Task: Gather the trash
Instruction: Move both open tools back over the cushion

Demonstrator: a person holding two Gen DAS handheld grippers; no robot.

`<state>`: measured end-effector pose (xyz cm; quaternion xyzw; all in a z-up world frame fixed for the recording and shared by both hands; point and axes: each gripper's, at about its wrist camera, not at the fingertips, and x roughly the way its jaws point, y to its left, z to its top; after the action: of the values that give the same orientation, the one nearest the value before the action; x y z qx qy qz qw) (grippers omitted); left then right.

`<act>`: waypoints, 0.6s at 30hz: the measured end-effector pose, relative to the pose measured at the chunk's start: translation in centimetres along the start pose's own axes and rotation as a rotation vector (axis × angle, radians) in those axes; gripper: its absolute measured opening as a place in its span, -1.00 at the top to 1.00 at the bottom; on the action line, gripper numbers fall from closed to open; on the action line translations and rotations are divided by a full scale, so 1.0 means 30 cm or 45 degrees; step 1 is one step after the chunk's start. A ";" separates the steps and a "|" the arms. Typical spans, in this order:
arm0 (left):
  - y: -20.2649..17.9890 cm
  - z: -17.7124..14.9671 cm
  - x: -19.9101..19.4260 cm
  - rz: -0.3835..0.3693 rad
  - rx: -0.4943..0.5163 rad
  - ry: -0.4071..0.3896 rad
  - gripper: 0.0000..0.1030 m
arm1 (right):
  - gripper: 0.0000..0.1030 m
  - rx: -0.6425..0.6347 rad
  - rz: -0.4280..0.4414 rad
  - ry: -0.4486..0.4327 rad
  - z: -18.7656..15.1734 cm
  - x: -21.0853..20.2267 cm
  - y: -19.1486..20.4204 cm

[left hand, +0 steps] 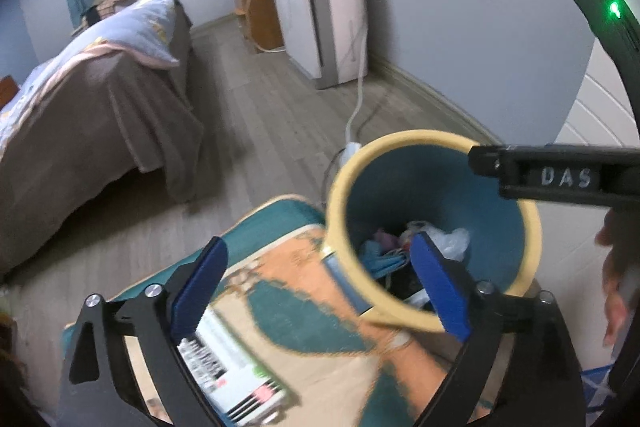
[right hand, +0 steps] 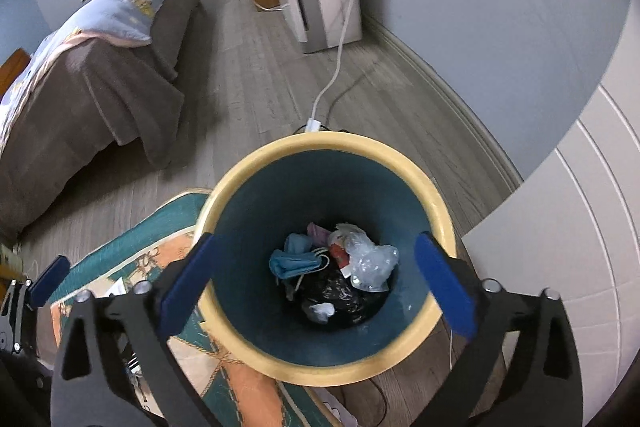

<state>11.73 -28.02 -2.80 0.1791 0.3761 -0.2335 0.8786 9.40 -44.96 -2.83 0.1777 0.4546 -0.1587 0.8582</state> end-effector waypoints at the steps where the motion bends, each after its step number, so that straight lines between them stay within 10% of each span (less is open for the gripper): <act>1: 0.022 -0.012 -0.010 0.009 -0.005 0.002 -0.82 | -0.89 -0.023 -0.004 -0.004 0.001 -0.006 0.019; 18: 0.465 -0.265 -0.170 0.192 -0.218 0.099 -0.83 | -0.89 -0.305 -0.007 -0.027 -0.038 -0.053 0.272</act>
<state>11.64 -11.19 -2.26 0.1400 0.4138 -0.1266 0.8906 11.26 -37.03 -0.78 0.0709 0.4617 -0.1076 0.8776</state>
